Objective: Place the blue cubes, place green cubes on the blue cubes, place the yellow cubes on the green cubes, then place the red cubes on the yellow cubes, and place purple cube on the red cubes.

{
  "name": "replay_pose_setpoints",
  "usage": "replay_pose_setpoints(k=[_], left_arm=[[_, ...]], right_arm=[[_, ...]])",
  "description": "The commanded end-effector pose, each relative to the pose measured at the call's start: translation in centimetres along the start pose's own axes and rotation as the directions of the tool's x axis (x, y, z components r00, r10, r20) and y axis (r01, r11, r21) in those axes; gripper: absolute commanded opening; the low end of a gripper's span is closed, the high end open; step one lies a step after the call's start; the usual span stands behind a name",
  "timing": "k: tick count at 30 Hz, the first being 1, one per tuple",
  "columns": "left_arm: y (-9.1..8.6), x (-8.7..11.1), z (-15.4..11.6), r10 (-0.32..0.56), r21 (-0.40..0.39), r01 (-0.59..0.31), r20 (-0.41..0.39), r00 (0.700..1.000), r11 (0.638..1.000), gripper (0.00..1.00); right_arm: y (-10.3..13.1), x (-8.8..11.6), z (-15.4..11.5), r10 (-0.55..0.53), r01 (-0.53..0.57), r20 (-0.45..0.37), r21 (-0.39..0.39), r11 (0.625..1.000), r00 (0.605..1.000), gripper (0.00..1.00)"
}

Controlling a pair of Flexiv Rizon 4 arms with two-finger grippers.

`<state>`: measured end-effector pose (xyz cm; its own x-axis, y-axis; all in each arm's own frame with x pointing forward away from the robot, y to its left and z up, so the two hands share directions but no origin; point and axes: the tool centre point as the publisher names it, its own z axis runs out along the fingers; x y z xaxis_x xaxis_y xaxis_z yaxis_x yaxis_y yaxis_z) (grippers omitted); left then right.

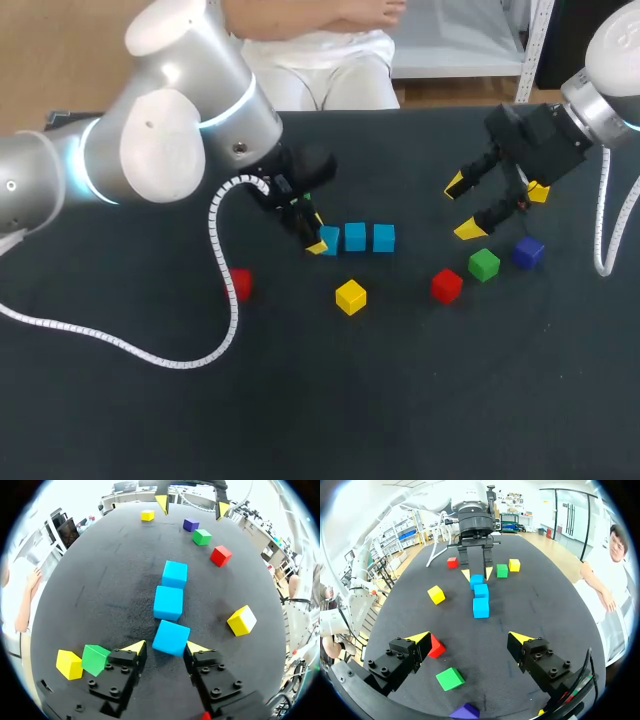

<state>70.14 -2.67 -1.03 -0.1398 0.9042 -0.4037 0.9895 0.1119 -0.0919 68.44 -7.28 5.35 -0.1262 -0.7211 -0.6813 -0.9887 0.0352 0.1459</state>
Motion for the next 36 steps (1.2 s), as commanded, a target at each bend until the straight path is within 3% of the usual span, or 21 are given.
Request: replay_pose_setpoints(k=[1, 2, 3, 4, 18, 36], left_arm=[[0.3, -0.1, 0.2, 0.005, 0.004, -0.005, 0.0, 1.0, 1.0, 0.29], [0.2, -0.1, 0.2, 0.006, 0.002, -0.006, 0.001, 1.0, 1.0, 0.21], [0.2, -0.1, 0.1, 0.006, 0.001, -0.006, 0.001, 1.0, 1.0, 0.19], [0.1, -0.1, 0.1, 0.002, -0.003, -0.002, 0.002, 1.0, 1.0, 0.0], [-1.0, 0.9, -0.4, -0.044, -0.03, 0.044, -0.008, 0.999, 0.999, 0.0], [0.1, 0.3, -0.3, -0.07, -0.059, 0.069, -0.017, 0.997, 0.996, 0.0]], right_arm=[[0.1, 0.0, 0.0, -0.001, 0.001, 0.002, 0.003, 1.0, 1.0, 1.0], [0.1, 0.0, 0.0, -0.001, 0.001, 0.002, 0.003, 1.0, 1.0, 1.0], [0.1, 0.0, 0.0, -0.001, 0.001, 0.002, 0.003, 1.0, 1.0, 1.0], [0.1, 0.0, 0.0, -0.001, 0.001, 0.002, 0.003, 1.0, 1.0, 1.0], [0.1, 0.0, 0.0, -0.001, 0.001, 0.002, 0.003, 1.0, 1.0, 1.0], [0.1, 0.0, 0.0, -0.001, 0.001, 0.002, 0.003, 1.0, 1.0, 1.0]])
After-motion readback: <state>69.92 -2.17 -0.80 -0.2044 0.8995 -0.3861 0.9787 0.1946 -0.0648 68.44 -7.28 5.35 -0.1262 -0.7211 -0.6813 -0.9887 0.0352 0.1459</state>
